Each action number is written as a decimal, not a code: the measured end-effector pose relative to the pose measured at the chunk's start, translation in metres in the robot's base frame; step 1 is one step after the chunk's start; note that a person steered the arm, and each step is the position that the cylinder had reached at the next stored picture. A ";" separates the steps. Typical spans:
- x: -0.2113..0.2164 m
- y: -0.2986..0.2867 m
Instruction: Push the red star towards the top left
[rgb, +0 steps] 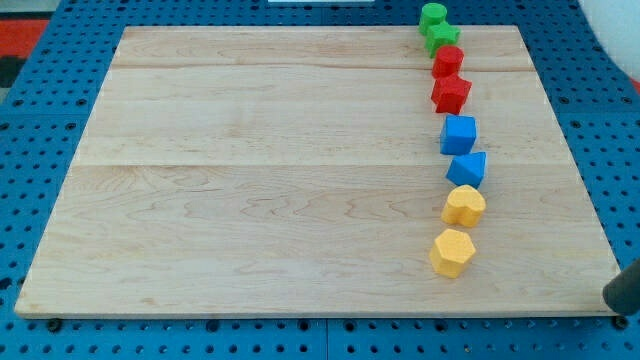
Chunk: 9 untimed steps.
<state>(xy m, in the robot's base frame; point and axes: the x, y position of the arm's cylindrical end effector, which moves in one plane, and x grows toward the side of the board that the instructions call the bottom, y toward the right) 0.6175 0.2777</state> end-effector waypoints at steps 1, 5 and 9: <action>0.000 -0.001; -0.103 0.067; -0.263 0.033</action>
<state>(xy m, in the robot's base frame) 0.3543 0.3106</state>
